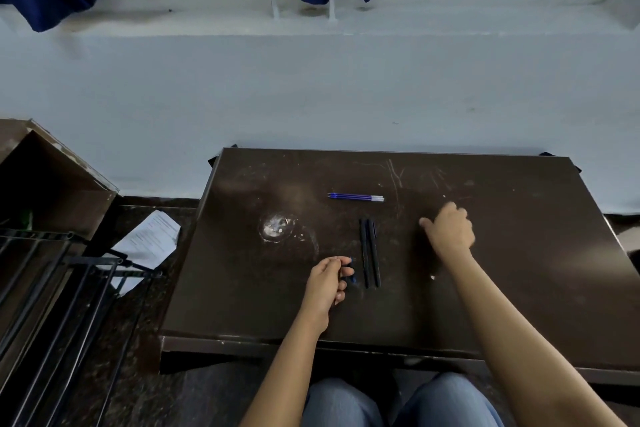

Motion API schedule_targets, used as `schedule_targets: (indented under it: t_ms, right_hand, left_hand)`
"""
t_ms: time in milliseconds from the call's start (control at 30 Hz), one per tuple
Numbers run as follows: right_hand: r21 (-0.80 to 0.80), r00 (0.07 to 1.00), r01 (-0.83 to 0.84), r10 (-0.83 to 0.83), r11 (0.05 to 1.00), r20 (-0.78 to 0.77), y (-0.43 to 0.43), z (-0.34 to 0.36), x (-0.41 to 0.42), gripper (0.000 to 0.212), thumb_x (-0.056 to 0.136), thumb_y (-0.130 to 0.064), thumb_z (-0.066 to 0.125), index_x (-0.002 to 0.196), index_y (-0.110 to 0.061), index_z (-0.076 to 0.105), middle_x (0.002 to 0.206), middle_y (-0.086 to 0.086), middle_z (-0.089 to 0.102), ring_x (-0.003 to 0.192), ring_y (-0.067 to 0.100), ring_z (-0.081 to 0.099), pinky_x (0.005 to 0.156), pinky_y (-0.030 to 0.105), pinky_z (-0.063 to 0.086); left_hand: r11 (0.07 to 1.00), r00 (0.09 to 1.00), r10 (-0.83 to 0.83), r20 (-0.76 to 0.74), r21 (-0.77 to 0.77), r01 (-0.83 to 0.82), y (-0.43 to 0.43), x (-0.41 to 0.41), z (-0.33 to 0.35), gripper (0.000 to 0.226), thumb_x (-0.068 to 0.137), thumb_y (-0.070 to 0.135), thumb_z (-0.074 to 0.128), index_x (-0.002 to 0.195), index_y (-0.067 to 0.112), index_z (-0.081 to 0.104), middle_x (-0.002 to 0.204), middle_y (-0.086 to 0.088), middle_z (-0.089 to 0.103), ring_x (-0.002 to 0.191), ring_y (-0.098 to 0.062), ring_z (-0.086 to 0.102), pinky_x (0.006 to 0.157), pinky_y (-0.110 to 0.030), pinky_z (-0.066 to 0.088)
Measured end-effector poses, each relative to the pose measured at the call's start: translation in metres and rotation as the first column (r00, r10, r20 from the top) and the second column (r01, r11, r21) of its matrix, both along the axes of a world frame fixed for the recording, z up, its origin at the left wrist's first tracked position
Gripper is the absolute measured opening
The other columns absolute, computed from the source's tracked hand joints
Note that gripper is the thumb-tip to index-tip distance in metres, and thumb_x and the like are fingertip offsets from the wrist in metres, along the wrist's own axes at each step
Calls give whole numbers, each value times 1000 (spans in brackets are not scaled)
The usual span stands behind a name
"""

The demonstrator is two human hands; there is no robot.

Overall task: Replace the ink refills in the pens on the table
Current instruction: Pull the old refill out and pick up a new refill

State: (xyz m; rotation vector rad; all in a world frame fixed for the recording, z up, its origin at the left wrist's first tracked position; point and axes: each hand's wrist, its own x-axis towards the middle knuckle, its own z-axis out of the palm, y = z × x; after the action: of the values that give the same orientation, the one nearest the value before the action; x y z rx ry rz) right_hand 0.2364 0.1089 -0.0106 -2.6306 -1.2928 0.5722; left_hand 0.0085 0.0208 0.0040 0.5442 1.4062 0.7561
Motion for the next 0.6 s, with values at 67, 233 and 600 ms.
schedule_targets:
  t_ms: [67,233,600]
  right_hand:
    - [-129,996,85,-88,988,-22,-16,-1,10,55,86,-36,67,124,0,47,126,18,57,116,38,57,91,45,48]
    - [-279,1000,21,-20,960,6,-45,1,10,28,93,-9,50,120,-6,59,121,13,63,112,32,61,84,36,48]
    - [340,676,138,162,930,-719,-69,71,-23,22,94,-6,42,76,-1,54,57,5,62,47,16,59,43,19,42]
  left_hand:
    - [1000,1000,2,2,6,-2,-2,3,5,25,98,10,38,103,8,63,79,-2,61,53,-7,43,44,-18,33]
    - [998,999,-33,-13,54,34,-13,8,18,23,99,14,42,103,9,64,84,-3,64,60,-6,48,48,-17,40]
    - [923,964,-139,-225,323,209,-48,0,47,24,102,23,41,104,22,65,90,4,66,72,2,58,60,-8,44]
